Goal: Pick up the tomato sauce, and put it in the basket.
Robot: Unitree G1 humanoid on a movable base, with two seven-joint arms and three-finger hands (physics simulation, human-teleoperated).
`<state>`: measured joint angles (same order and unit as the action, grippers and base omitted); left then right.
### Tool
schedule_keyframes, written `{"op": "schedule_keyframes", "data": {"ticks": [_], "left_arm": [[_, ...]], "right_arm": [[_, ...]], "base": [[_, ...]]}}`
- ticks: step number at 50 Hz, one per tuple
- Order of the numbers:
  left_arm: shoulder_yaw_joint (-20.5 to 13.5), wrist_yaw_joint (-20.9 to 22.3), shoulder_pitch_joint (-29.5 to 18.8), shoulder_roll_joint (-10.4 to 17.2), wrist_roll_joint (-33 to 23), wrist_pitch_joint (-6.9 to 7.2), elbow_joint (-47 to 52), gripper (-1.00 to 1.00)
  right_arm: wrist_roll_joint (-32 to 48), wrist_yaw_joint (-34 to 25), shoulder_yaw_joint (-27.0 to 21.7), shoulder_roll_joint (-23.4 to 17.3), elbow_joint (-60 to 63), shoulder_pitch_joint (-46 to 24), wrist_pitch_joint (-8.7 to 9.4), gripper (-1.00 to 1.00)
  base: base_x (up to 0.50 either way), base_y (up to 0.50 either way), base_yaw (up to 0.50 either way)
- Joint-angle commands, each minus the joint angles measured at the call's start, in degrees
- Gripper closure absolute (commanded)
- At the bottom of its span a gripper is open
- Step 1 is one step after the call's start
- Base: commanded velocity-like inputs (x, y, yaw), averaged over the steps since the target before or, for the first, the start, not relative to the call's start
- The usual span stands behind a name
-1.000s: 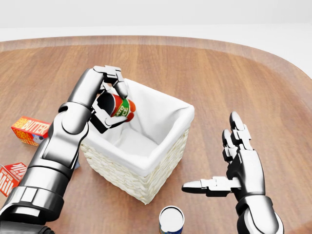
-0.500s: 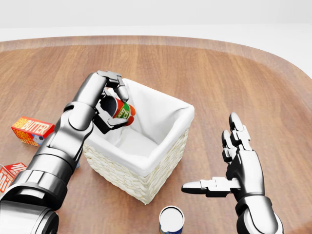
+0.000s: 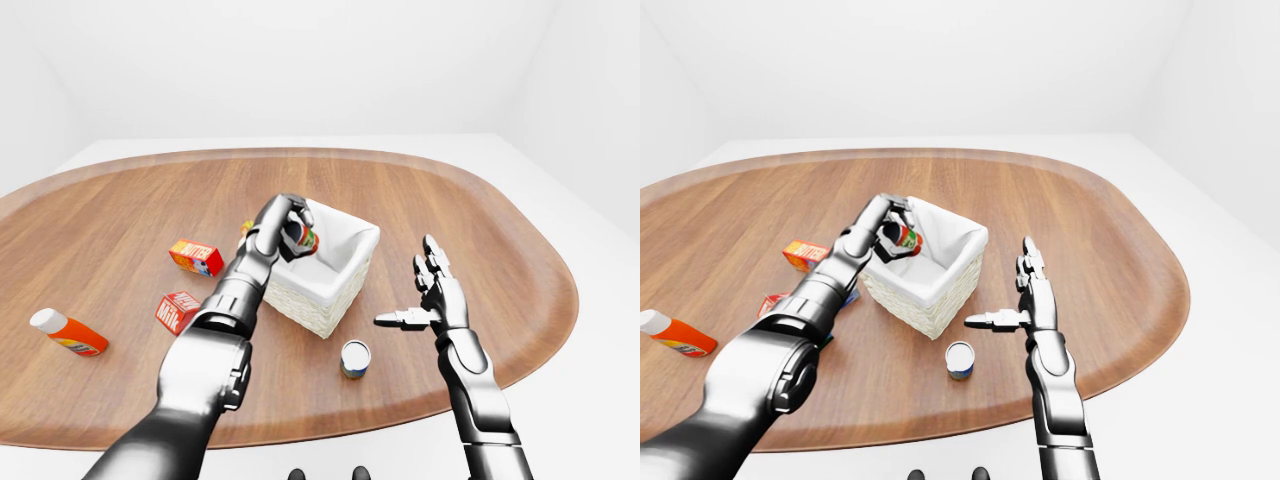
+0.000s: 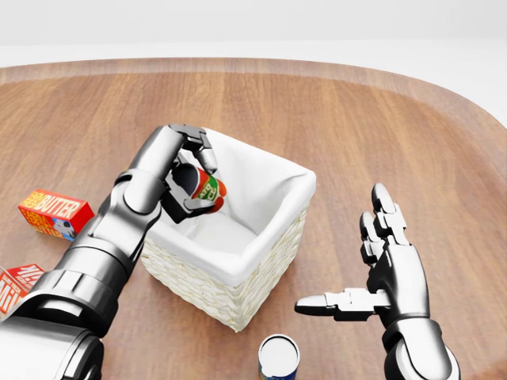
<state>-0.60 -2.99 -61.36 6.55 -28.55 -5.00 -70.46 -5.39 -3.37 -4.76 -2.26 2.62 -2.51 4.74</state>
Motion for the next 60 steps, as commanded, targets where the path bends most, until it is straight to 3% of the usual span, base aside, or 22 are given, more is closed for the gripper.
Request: {"op": "schedule_keyframes", "data": {"ticks": [1, 32, 34, 35, 36, 37, 60], "left_arm": [[-0.2, -1.4, -0.1, -0.7, 0.6, 0.00, -1.5, 1.00], [-0.4, -1.9, 0.3, -1.3, 0.0, 0.00, -2.5, 1.00], [-0.3, -1.8, 0.4, -1.4, -0.1, 0.00, -2.4, 0.76], [-0.3, -1.8, 0.5, -1.4, -0.1, 0.00, -2.3, 0.55], [-0.3, -1.8, 0.5, -1.4, -0.1, 0.00, -2.4, 0.22], [-0.4, -1.6, 0.5, -1.3, 0.0, 0.00, -2.4, -1.00], [-0.5, -1.4, 1.0, -1.2, 0.5, 0.00, -1.7, -1.00]], "right_arm": [[0.0, -0.1, 0.0, 0.0, 0.2, 0.1, 0.10, -1.00], [-0.1, -0.1, 0.0, 0.0, -0.2, -0.1, 0.06, -1.00], [0.0, -0.1, 0.1, 0.0, -0.3, 0.0, -0.18, -1.00], [-0.1, -0.1, 0.0, 0.0, -0.2, 0.0, -0.15, -1.00], [-0.1, -0.1, 0.0, 0.0, 0.0, 0.0, 0.05, -1.00], [-0.1, -0.1, 0.0, 0.0, 0.2, 0.1, 0.23, -1.00], [-0.1, 0.0, 0.0, 0.0, 0.0, 0.0, 0.10, -1.00]], "base": [[0.00, 0.00, 0.00], [0.00, 0.00, 0.00], [0.00, 0.00, 0.00], [0.00, 0.00, 0.00], [0.00, 0.00, 0.00], [0.00, 0.00, 0.00], [0.00, 0.00, 0.00]]}}
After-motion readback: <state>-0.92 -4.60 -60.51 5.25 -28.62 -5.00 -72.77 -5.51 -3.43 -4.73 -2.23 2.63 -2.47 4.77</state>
